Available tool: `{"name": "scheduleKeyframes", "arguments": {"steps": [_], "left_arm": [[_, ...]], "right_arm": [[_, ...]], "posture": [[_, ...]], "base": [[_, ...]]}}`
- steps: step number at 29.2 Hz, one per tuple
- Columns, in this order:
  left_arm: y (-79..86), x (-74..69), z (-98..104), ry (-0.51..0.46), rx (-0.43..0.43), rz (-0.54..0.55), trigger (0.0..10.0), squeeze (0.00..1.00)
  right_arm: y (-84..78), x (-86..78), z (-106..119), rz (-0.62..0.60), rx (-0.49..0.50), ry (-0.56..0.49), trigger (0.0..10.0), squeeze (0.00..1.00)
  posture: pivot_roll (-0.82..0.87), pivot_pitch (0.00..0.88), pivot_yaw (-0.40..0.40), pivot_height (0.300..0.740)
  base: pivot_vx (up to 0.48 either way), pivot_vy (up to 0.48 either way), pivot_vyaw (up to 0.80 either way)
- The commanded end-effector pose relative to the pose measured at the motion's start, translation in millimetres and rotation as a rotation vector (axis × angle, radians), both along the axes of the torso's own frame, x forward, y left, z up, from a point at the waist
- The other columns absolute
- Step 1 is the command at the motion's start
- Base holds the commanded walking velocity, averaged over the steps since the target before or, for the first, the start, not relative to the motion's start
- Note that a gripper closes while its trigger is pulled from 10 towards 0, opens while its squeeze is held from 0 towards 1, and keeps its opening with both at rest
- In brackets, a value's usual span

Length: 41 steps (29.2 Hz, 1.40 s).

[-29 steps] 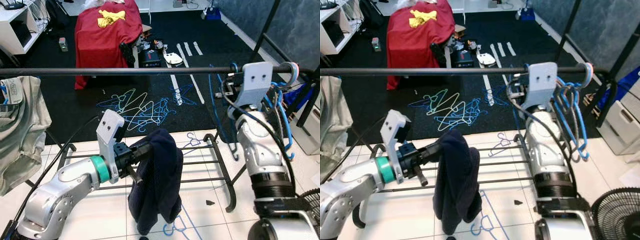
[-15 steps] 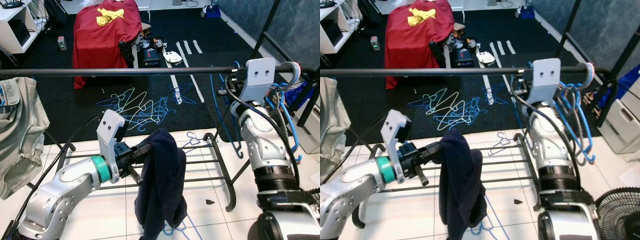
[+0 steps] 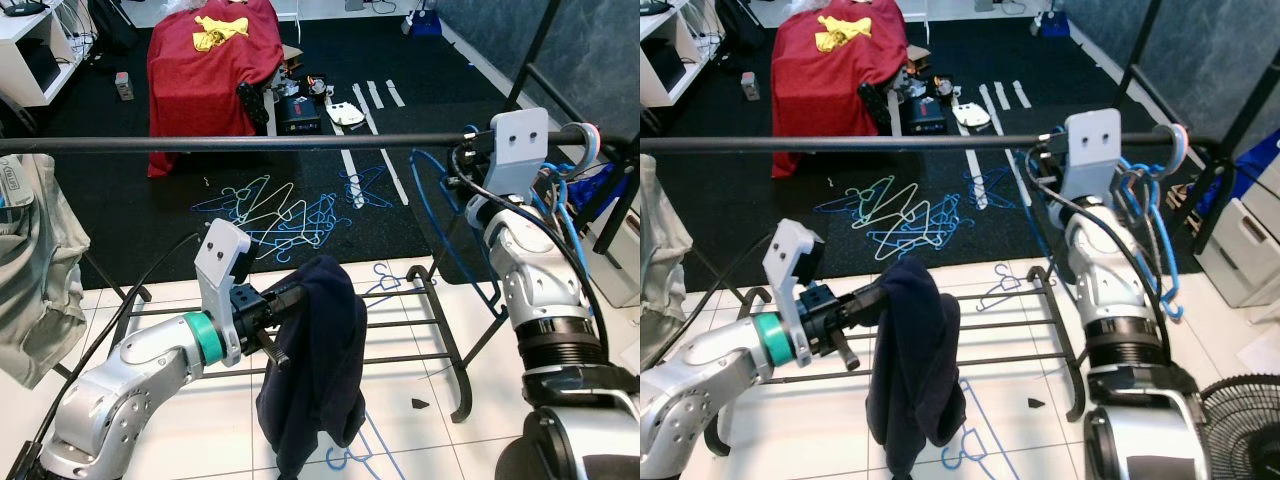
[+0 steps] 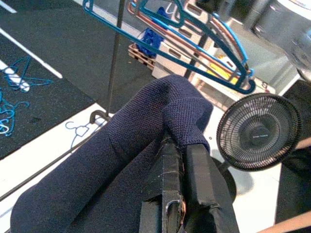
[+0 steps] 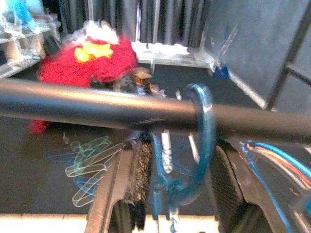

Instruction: Hang hanger

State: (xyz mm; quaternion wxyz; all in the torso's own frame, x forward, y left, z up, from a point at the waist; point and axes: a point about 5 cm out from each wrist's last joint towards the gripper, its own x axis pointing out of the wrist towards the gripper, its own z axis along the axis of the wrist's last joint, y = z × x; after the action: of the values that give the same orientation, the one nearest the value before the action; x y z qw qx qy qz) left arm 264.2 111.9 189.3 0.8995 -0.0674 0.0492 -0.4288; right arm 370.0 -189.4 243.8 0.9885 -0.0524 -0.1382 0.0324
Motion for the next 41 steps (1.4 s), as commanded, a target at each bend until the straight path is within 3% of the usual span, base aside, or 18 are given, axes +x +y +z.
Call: {"name": "scheduleKeyframes", "arguments": {"steps": [1,5,10,11,12,13,15,16,18,20,22,24,27,29,34,38,41], "left_arm": [[0.5,-1.4,1,-0.015,-0.004,0.004,0.0,0.00],[0.4,-2.0,1,-0.017,-0.006,0.010,0.0,0.00],[0.0,-2.2,0,-0.017,-0.006,0.009,0.0,0.00],[-0.8,-1.0,0,-0.024,-0.006,0.014,0.0,0.00],[-0.8,-1.0,0,-0.024,-0.006,0.014,0.0,0.00],[-0.2,4.1,1,-0.073,0.027,0.071,0.7,0.00],[-0.2,4.1,1,-0.073,0.027,0.071,0.7,0.00],[1.9,9.1,2,-0.123,0.069,0.140,10.0,0.00],[15.2,18.2,3,-0.198,0.143,0.332,10.0,0.00],[15.2,18.2,3,-0.198,0.143,0.332,10.0,0.00],[28.9,18.9,3,-0.232,0.190,0.460,10.0,0.00],[28.9,18.9,3,-0.232,0.190,0.460,10.0,0.00],[46.0,13.0,3,-0.285,0.257,0.614,10.0,0.00],[46.0,13.0,3,-0.285,0.257,0.614,10.0,0.00],[68.8,-0.3,-4,-0.318,0.330,0.786,10.0,0.00],[78.0,-11.5,-15,-0.261,0.301,0.914,10.0,0.00],[77.6,-13.9,-16,-0.242,0.283,0.934,10.0,0.00]], "right_arm": [[0.3,-1.6,2,0.002,0.018,-0.004,10.0,0.00],[15.0,-28.1,-20,0.018,0.056,0.035,10.0,0.00],[17.7,-39.1,-30,-0.003,0.063,0.054,10.0,0.00],[19.5,-52.1,-44,-0.038,0.055,0.075,10.0,0.00],[19.5,-52.1,-44,-0.038,0.055,0.075,10.0,0.00],[22.9,-68.8,-63,-0.075,0.019,0.103,10.0,0.00],[22.9,-68.8,-63,-0.075,0.019,0.103,10.0,0.00],[26.6,-82.4,-76,-0.091,-0.013,0.126,10.0,0.00],[36.5,-99.5,-92,-0.058,-0.063,0.160,10.0,0.00],[36.5,-99.5,-92,-0.058,-0.063,0.160,10.0,0.00],[46.1,-106.2,-96,0.011,-0.063,0.168,10.0,0.00],[46.1,-106.2,-96,0.011,-0.063,0.168,10.0,0.00],[63.0,-110.6,-88,0.132,-0.024,0.139,10.0,0.00],[63.0,-110.6,-88,0.132,-0.024,0.139,10.0,0.00],[78.3,-99.9,-75,0.196,0.030,0.089,10.0,0.00],[94.5,-86.4,-70,0.248,0.028,0.061,10.0,0.00],[98.1,-84.0,-69,0.265,0.031,0.055,10.0,0.00]], "posture": [[-0.03,0.076,0.107,0.740],[-0.04,0.082,0.106,0.740],[-0.05,0.084,0.107,0.740],[-0.05,0.084,0.108,0.740],[-0.05,0.084,0.108,0.740],[-0.07,0.083,0.103,0.740],[-0.07,0.083,0.103,0.740],[-0.07,0.082,0.099,0.740],[-0.08,0.079,0.085,0.740],[-0.08,0.079,0.085,0.740],[-0.08,0.075,0.074,0.740],[-0.08,0.075,0.074,0.740],[-0.07,0.063,0.073,0.740],[-0.07,0.063,0.073,0.740],[-0.03,0.028,0.059,0.740],[0.00,0.022,0.028,0.740],[0.00,0.022,0.025,0.740]], "base": [[0.000,0.000,0.00],[0.000,0.000,0.00],[0.000,0.000,0.00],[0.000,0.000,0.00],[0.000,0.000,0.00],[0.000,0.000,0.00],[0.000,0.000,0.00],[0.000,0.000,0.00],[0.000,0.000,0.00],[0.000,0.000,0.00],[0.000,0.000,0.00],[0.000,0.000,0.00],[0.000,0.000,0.00],[0.000,0.000,0.00],[0.000,0.000,0.00],[0.000,0.000,0.00],[0.000,0.000,0.00]]}}
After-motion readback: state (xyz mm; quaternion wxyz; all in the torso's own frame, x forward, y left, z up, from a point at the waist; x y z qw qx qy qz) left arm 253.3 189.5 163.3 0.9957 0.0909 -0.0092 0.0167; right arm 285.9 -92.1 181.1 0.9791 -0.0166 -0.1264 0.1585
